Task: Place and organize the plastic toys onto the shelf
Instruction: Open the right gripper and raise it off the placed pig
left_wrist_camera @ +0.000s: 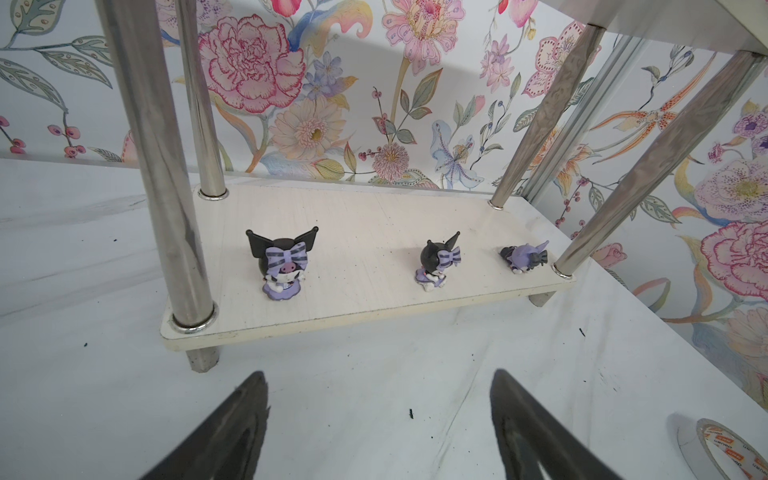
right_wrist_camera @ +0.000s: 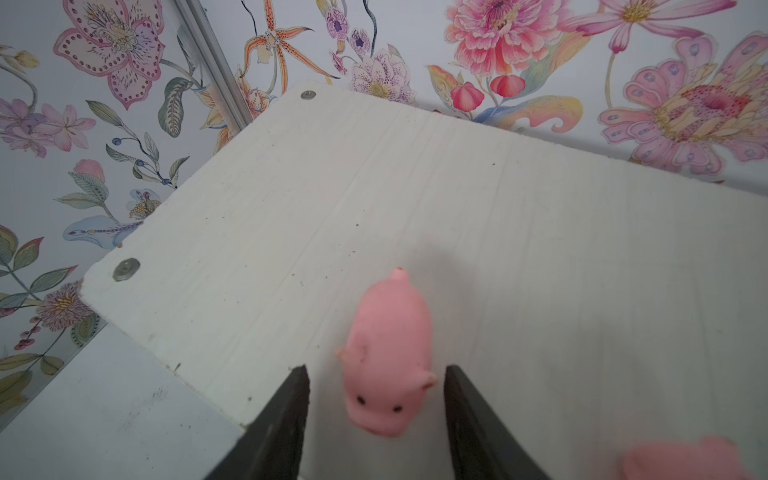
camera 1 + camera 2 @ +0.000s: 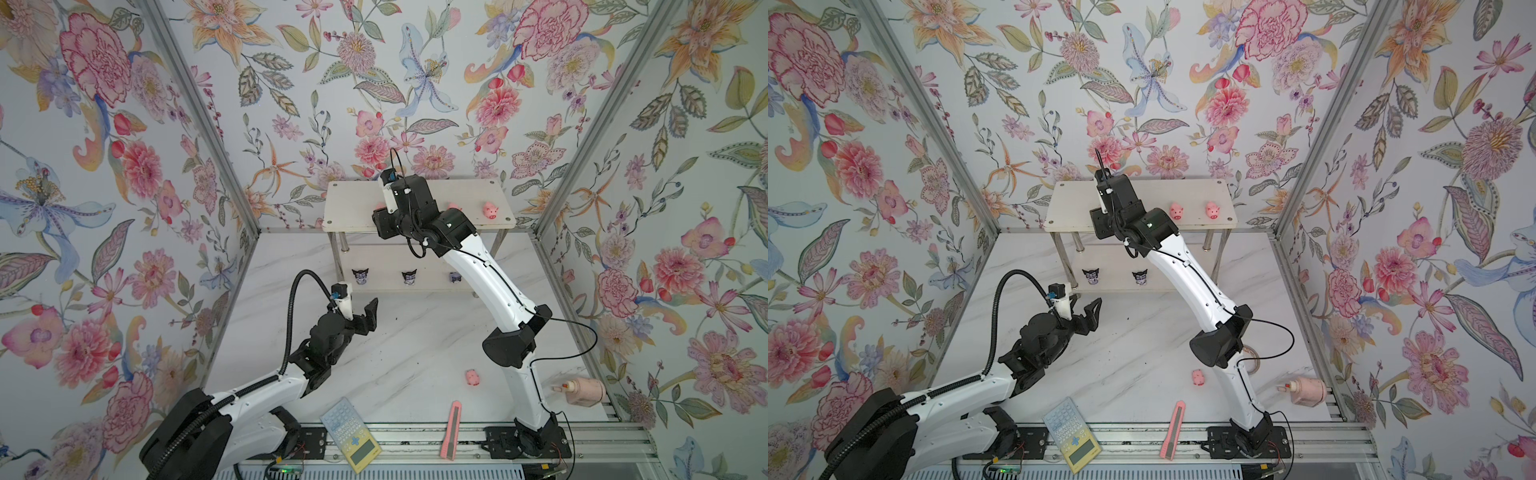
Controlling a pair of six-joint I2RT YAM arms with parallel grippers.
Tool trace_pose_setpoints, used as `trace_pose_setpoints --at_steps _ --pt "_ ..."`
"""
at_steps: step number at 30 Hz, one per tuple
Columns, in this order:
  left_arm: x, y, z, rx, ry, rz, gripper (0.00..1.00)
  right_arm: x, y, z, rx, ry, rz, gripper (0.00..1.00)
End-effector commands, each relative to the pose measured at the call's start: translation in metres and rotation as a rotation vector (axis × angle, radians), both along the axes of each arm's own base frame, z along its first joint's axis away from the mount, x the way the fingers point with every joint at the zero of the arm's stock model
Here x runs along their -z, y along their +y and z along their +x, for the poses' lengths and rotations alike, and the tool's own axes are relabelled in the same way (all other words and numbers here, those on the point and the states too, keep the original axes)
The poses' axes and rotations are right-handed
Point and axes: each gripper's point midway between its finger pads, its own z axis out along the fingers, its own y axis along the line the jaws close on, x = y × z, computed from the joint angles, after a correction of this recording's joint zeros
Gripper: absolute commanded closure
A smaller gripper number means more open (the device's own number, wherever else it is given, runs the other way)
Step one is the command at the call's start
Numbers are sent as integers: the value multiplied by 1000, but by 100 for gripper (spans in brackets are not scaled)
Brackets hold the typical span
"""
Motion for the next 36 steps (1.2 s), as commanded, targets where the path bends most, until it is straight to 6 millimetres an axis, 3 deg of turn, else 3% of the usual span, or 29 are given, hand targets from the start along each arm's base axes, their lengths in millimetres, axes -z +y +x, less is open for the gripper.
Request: trace_pose_setpoints --at_steps 1,12,22,28,36 --pt "-9 2 7 -12 -20 10 15 5 -1 3 17 1 -7 44" --pt "-8 0 7 -6 -16 14 15 -8 7 -17 -3 -23 -12 36" --pt "-11 3 5 -10 -22 2 14 -1 7 -18 2 -9 -25 34" --pt "-12 3 5 -8 -21 0 14 -6 0 -23 8 -14 -27 34" --pt "-15 2 5 -9 -27 9 14 -37 -3 -62 -34 -82 -54 29"
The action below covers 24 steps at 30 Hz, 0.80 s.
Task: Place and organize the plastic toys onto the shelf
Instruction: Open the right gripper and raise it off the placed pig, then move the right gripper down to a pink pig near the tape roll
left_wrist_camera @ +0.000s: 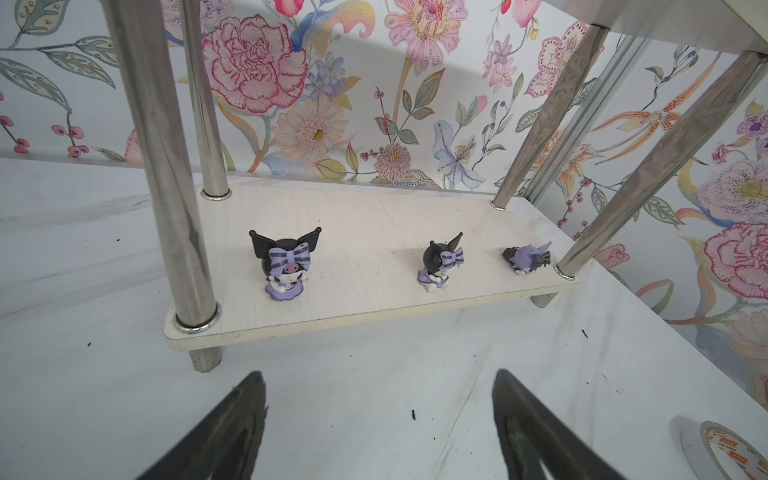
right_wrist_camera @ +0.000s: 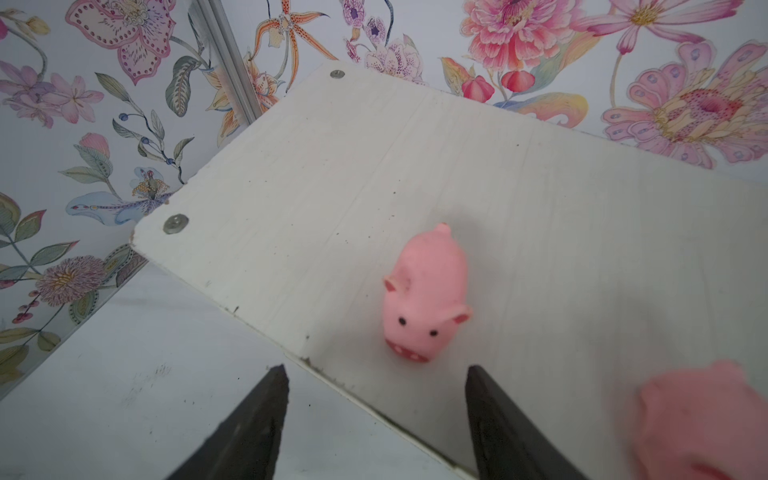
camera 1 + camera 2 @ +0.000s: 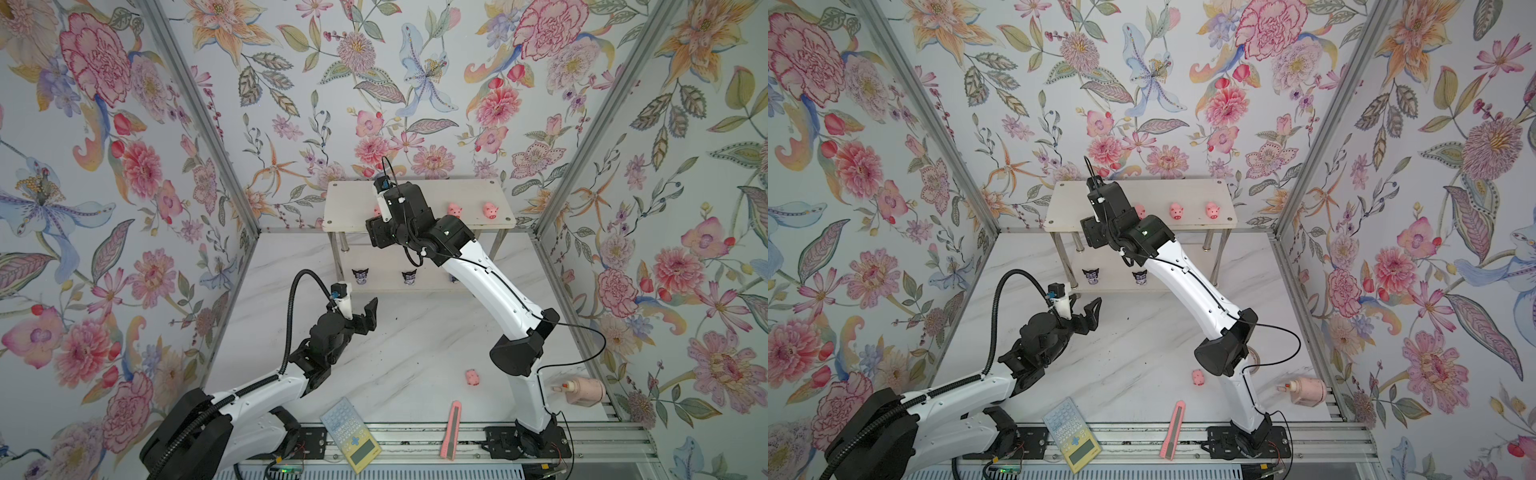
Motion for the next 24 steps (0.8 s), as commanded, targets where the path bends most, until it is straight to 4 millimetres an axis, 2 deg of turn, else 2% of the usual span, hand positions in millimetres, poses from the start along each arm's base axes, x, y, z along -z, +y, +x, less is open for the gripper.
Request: trace_pose_setpoints --at_steps 1,7,9,12,15,18,20,23,24 --pt "-15 1 5 -7 -29 6 14 -32 -15 -29 -7 -63 -12 29" --pt "-14 2 3 -4 -29 -7 14 -33 -37 -68 12 -82 -72 28" --pt "-14 -2 1 16 -29 -23 15 -25 -48 -82 23 -85 -88 28" --pt "-10 -12 0 55 -14 -43 17 -2 -76 -100 56 -65 -90 27" --pt "-5 -25 -2 90 3 -42 19 40 -109 -117 100 -16 -79 26" --pt "0 -40 -5 121 13 -43 19 104 -144 -132 151 112 -65 26" --pt "6 -52 -8 147 26 -43 20 151 -168 -144 197 215 -72 30" --pt "14 -70 -12 184 48 -37 20 205 -197 -165 256 340 -63 35" --pt "16 -75 -13 194 52 -35 20 217 -204 -172 272 368 -56 36"
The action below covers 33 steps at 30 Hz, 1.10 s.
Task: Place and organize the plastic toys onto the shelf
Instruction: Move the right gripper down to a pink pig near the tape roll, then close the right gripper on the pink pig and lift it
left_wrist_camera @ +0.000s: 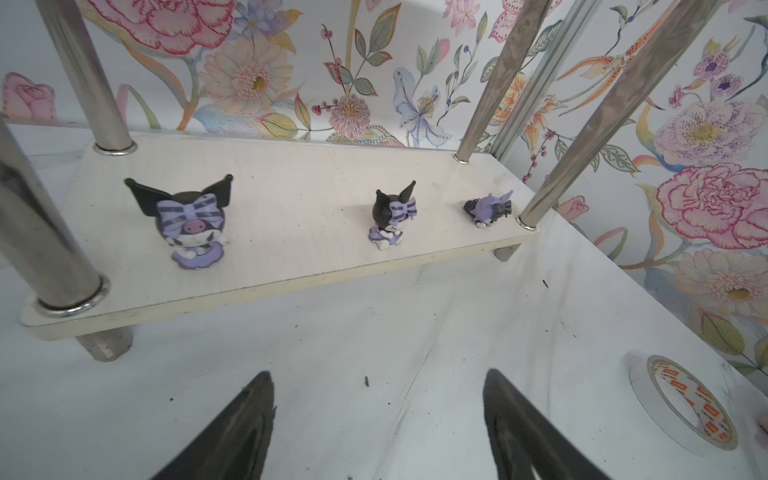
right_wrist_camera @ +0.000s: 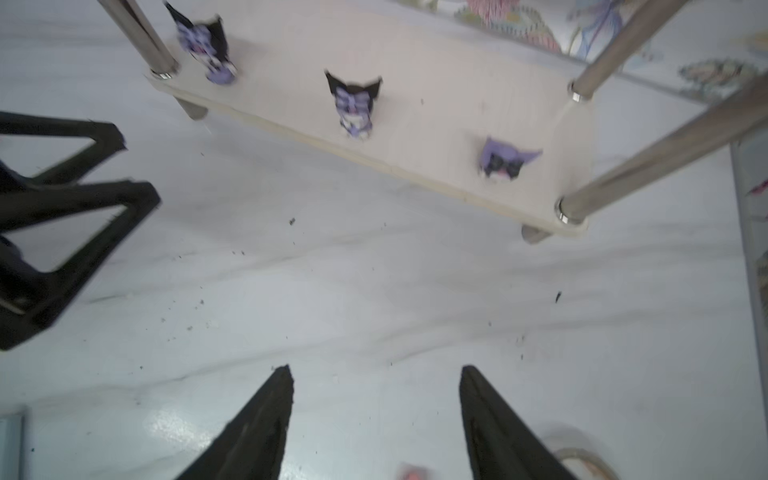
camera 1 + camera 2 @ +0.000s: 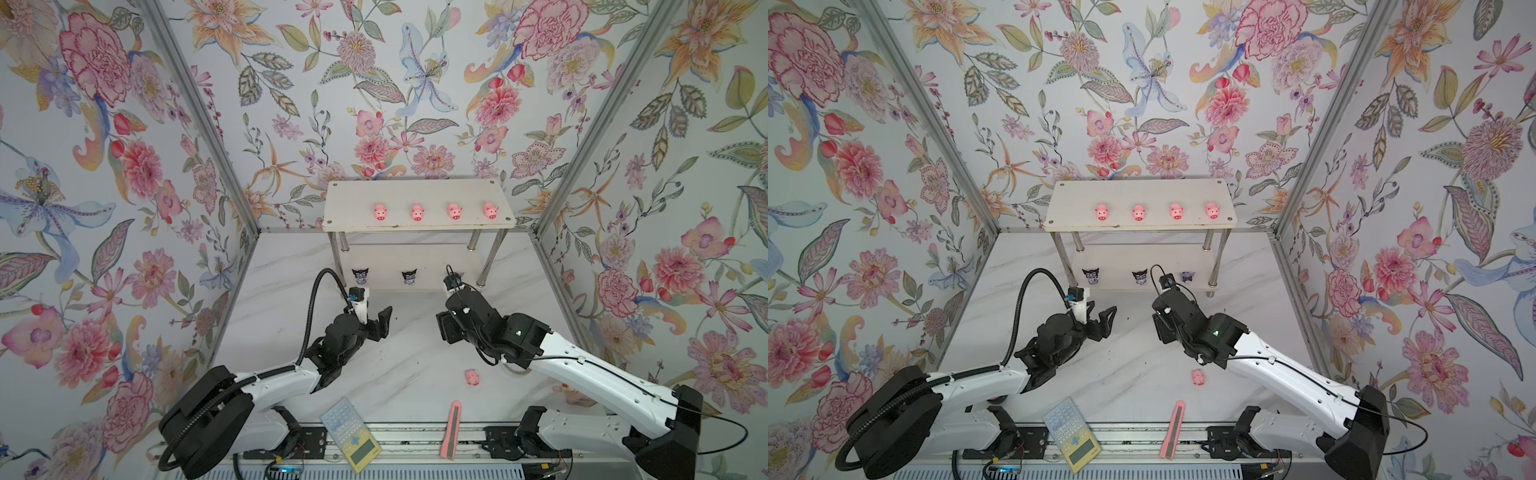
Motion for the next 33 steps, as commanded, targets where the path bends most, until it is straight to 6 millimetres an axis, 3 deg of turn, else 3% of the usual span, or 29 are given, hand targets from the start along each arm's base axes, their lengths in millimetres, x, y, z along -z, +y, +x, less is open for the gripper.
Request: trace_pose_setpoints --at_steps 1,8,11,18,24,29,33 --pt "-13 -26 -2 50 -19 -50 20 30 -14 -20 100 93 124 35" --pt "-10 -58 -8 113 -1 -63 21 113 -56 -68 242 322 151 34" --pt "-10 -67 -8 127 2 -63 21 133 -67 -77 282 357 124 33" --pt "-10 -79 -5 147 6 -61 21 147 -70 -78 301 371 117 37" --pt "-10 -80 -2 136 5 -64 21 164 -51 -83 265 418 210 61" --pt "-13 -79 -1 130 -2 -58 21 152 -28 -74 206 382 219 84" --pt "-17 -73 -1 111 -15 -40 21 134 -3 -59 129 325 162 91"
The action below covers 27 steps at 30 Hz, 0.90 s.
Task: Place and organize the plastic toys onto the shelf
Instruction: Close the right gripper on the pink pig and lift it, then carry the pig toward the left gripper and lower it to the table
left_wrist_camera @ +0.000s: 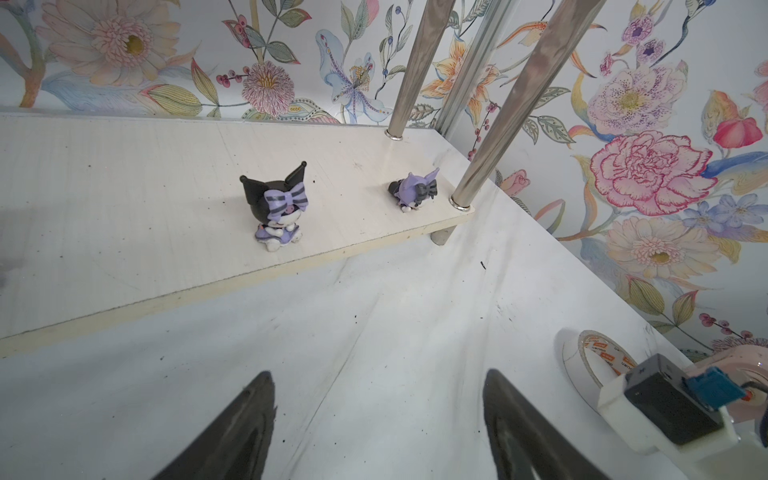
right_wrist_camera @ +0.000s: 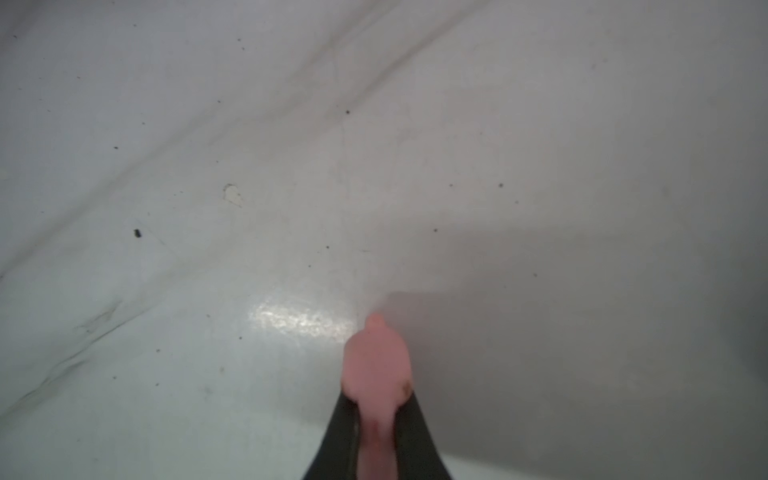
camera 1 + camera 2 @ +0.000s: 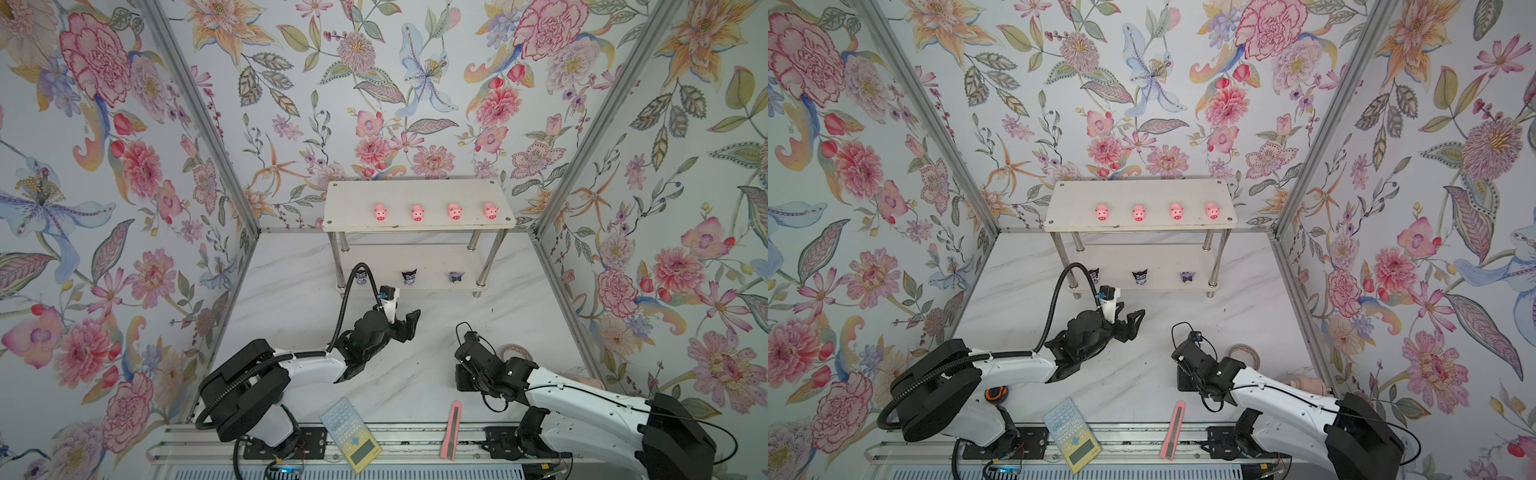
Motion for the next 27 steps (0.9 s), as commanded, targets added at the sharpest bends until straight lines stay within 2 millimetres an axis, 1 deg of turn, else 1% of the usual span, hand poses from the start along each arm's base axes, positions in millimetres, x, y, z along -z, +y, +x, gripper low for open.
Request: trace_pose_setpoints --at_steps 1,3,5,6,8,10,12,13,15,17,18,20,22,24,27 --pt "-18 1 1 -22 -36 -8 21 -23 32 19 -77 -82 -7 91" --pt "-20 12 1 -58 -46 5 21 -28 52 23 -138 -102 -45 91" --pt "-22 30 0 -125 -56 17 21 -30 79 23 -213 -102 -57 92" --pt "-23 42 -1 -162 -62 21 21 -31 97 21 -263 -97 -35 92" --pt "-24 64 -5 -224 -73 29 21 -32 134 13 -343 -76 64 92" --pt "-29 83 -9 -277 -87 28 20 -31 170 3 -405 -41 203 92" --pt "-31 101 -16 -319 -95 26 19 -29 191 -1 -435 -18 283 92" --pt "-30 109 -18 -342 -95 22 19 -26 199 -1 -440 -12 305 90" --pt "-31 124 -22 -385 -98 7 19 -18 209 -3 -450 14 329 84" --pt "-29 135 -27 -414 -96 -6 19 -10 215 -3 -456 36 350 77" --pt "-28 139 -29 -421 -93 -12 19 -5 216 -4 -455 50 356 71" --pt "-24 143 -32 -423 -84 -18 18 0 212 -3 -442 55 360 64" --pt "-18 144 -34 -417 -67 -21 18 5 202 1 -410 55 350 57" --pt "-12 144 -34 -418 -50 -26 18 8 189 5 -372 49 339 51" --pt "-5 138 -34 -400 -31 -26 18 10 164 12 -311 33 303 46"
